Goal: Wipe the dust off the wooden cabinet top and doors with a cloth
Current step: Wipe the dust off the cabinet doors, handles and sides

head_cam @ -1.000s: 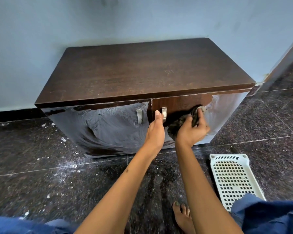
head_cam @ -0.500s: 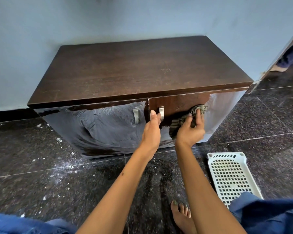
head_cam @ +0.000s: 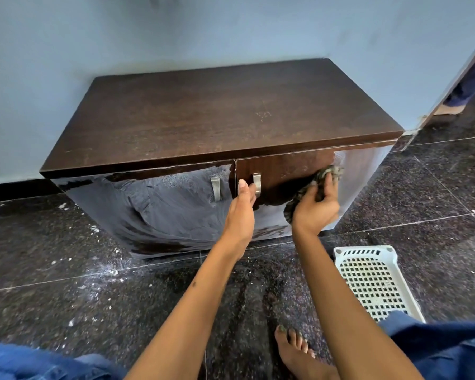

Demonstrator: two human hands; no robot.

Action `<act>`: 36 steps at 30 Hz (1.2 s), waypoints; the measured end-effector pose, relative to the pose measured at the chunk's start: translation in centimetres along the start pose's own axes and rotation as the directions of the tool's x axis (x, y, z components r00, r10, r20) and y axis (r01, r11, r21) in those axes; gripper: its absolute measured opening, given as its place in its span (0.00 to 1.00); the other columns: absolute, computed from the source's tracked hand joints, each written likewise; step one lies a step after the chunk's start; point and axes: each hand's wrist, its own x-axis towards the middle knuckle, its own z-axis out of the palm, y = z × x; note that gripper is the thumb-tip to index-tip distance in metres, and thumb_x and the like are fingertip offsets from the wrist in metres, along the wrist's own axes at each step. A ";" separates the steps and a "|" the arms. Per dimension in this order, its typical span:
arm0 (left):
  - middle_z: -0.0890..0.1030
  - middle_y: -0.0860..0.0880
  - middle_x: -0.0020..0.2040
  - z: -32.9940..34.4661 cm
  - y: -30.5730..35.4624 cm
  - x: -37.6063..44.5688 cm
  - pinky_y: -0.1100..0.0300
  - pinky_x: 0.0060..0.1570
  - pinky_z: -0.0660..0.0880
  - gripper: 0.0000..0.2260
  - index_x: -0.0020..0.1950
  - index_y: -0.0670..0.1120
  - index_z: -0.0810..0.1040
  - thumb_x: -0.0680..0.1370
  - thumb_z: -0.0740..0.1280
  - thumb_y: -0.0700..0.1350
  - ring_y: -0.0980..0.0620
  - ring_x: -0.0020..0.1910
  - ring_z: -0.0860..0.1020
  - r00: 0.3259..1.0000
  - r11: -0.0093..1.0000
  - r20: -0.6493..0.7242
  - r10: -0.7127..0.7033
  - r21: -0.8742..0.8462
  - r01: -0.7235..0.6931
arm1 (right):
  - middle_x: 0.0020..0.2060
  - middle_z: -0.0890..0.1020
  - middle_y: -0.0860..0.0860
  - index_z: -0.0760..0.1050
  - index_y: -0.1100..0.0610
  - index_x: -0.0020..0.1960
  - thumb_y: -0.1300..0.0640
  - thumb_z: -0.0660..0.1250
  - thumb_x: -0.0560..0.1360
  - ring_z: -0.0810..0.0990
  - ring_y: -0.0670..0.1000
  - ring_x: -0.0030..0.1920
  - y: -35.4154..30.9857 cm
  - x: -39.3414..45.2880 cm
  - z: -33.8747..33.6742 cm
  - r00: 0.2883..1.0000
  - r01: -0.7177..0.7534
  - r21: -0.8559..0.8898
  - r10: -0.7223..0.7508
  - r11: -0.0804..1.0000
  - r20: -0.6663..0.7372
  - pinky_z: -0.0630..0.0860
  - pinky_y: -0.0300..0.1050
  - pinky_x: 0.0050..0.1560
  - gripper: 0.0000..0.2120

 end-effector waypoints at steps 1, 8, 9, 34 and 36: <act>0.64 0.50 0.74 0.0 0.0 0.0 0.65 0.62 0.54 0.27 0.74 0.45 0.63 0.82 0.41 0.57 0.55 0.72 0.63 1.000 1.000 -0.006 -0.003 -0.012 0.003 | 0.67 0.72 0.56 0.72 0.63 0.66 0.65 0.64 0.77 0.69 0.47 0.67 0.3 -0.7 0.0 0.995 0.094 -0.011 -0.094 0.995 0.036 0.63 0.30 0.64 0.18; 0.66 0.49 0.73 0.7 -0.3 -0.1 0.64 0.63 0.56 0.27 0.73 0.47 0.63 0.81 0.42 0.58 0.53 0.71 0.64 0.998 1.000 -0.061 0.009 0.014 -0.008 | 0.68 0.71 0.59 0.71 0.65 0.67 0.66 0.62 0.77 0.69 0.53 0.69 0.0 1.4 -0.1 0.989 -0.134 0.049 0.137 0.990 -0.058 0.64 0.37 0.68 0.18; 0.66 0.50 0.73 0.8 -0.3 -0.1 0.63 0.64 0.56 0.27 0.74 0.47 0.63 0.81 0.42 0.58 0.53 0.72 0.63 0.997 1.000 -0.070 0.014 0.020 -0.012 | 0.68 0.70 0.59 0.71 0.65 0.66 0.66 0.63 0.77 0.68 0.52 0.69 -0.4 1.1 0.0 0.998 -0.031 0.039 0.034 0.999 -0.059 0.63 0.34 0.68 0.18; 0.65 0.50 0.73 1.4 -0.6 0.1 0.57 0.70 0.54 0.28 0.73 0.48 0.64 0.81 0.42 0.60 0.54 0.72 0.63 0.991 0.997 -0.131 0.026 0.077 -0.015 | 0.68 0.71 0.60 0.72 0.66 0.65 0.68 0.63 0.76 0.69 0.53 0.69 -0.4 2.3 -0.6 0.972 0.222 -0.002 -0.222 0.975 -0.071 0.63 0.34 0.68 0.17; 0.66 0.51 0.73 1.1 -0.6 0.1 0.60 0.67 0.54 0.28 0.73 0.49 0.64 0.80 0.41 0.60 0.55 0.72 0.63 0.994 0.995 -0.104 0.029 0.101 -0.019 | 0.68 0.70 0.59 0.72 0.65 0.66 0.67 0.62 0.77 0.69 0.54 0.69 -1.0 5.2 -0.7 0.986 -0.018 0.065 0.029 0.998 -0.163 0.62 0.37 0.70 0.18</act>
